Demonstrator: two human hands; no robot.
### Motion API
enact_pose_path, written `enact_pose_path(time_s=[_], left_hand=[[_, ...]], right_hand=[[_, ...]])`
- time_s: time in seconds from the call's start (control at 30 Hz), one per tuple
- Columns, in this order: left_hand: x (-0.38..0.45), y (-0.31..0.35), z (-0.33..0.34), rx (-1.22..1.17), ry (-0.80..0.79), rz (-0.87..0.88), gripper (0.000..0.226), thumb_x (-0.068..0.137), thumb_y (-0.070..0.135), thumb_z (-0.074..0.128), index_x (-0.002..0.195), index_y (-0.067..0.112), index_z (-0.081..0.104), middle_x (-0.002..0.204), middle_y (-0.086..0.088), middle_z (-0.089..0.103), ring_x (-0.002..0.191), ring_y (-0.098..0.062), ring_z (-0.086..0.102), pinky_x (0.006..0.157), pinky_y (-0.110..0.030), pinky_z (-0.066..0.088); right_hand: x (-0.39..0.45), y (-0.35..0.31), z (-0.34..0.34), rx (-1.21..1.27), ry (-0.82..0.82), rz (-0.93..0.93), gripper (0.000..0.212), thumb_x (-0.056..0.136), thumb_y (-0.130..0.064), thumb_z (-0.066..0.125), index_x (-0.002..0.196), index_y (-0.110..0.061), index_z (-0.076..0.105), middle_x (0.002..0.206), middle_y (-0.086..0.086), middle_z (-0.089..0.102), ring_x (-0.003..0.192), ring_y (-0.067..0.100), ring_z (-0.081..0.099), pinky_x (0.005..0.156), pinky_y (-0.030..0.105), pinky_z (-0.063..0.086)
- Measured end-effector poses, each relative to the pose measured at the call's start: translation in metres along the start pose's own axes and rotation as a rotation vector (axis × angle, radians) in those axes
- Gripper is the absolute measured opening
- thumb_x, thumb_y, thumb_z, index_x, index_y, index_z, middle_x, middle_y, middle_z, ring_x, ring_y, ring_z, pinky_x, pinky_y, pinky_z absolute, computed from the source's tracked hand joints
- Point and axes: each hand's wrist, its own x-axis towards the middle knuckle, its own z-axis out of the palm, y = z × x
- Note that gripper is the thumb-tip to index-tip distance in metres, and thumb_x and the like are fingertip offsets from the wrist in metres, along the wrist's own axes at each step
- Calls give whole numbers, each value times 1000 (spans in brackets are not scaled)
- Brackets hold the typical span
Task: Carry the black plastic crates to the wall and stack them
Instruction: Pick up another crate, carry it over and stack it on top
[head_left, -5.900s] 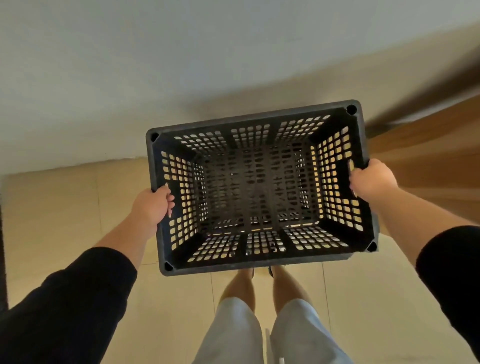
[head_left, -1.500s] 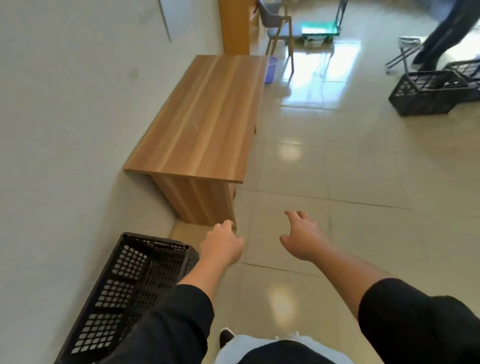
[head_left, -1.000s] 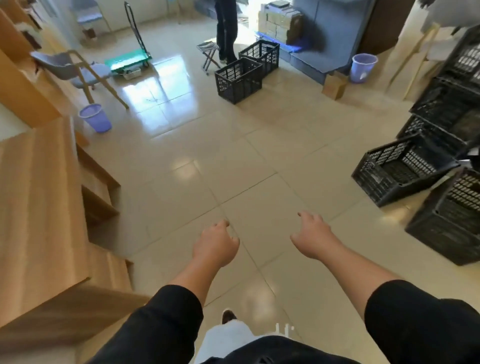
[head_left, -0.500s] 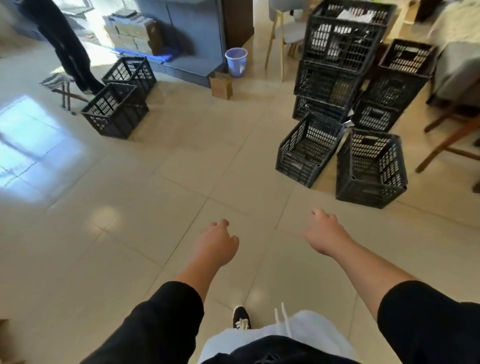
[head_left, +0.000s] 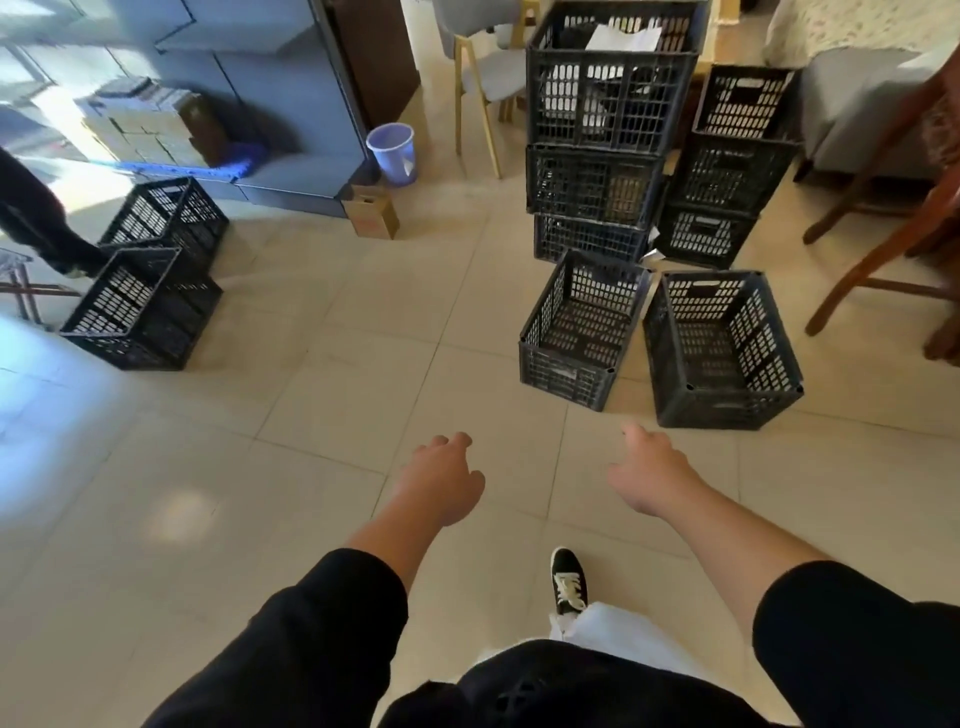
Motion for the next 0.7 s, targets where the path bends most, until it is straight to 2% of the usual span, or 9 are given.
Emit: enact_pose_path(time_s=[0.2,0.37,0.53,0.7], left_hand=[[70,3,-73,-9,67,-25,58,103,39,48,158,25,36,152,-4,49,137,-29,46,105,-45,45],[133,-33,-120,-10,74,-88,59,103,42,48,158,26,36,153,-3,49,137,-29,47,104,-45,47],[221,-87,-174,-28,73,-91,60,102,40,50,158,24,37,153,-6,48,138,-31,45,105,-46,46],[307,-133,-236,-47,32,-63,60,101,40,51,158,24,38,152,-7,49,137,-31,46,106,-49,47]], right_hand=[[88,-80,-71,-166,-5,-147,62,99,-31,54,156,-22,30,154,12,38,134,36,47,102,49,49],[152,-159,-87,-259,-50,-232,57,100,-36,53,152,-25,33,149,9,39,132,34,43,103,51,46],[227,-240,-98,-241,-52,-221,59,98,-36,54,153,-25,35,150,9,40,131,34,43,104,52,46],[277,-303,-116,-172,-44,-98,59,98,-35,54,153,-23,36,151,12,40,133,37,43,106,53,45]])
